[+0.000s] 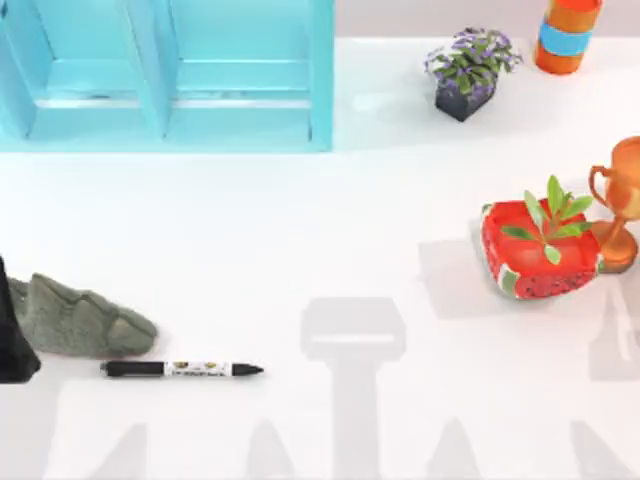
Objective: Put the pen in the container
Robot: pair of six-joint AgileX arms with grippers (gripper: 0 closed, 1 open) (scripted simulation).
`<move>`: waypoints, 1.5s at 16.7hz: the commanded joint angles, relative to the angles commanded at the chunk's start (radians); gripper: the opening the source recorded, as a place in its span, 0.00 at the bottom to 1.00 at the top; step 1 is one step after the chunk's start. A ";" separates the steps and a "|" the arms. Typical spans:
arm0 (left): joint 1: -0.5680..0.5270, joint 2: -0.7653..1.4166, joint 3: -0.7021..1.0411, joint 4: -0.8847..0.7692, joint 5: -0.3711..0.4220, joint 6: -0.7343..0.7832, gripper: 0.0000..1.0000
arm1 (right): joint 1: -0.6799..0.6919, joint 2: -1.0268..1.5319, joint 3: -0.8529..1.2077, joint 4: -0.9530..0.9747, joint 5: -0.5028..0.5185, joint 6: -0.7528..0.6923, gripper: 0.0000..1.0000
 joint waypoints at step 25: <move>0.000 0.000 0.000 0.000 0.000 0.000 1.00 | 0.713 1.946 1.645 -0.964 -0.303 -0.531 1.00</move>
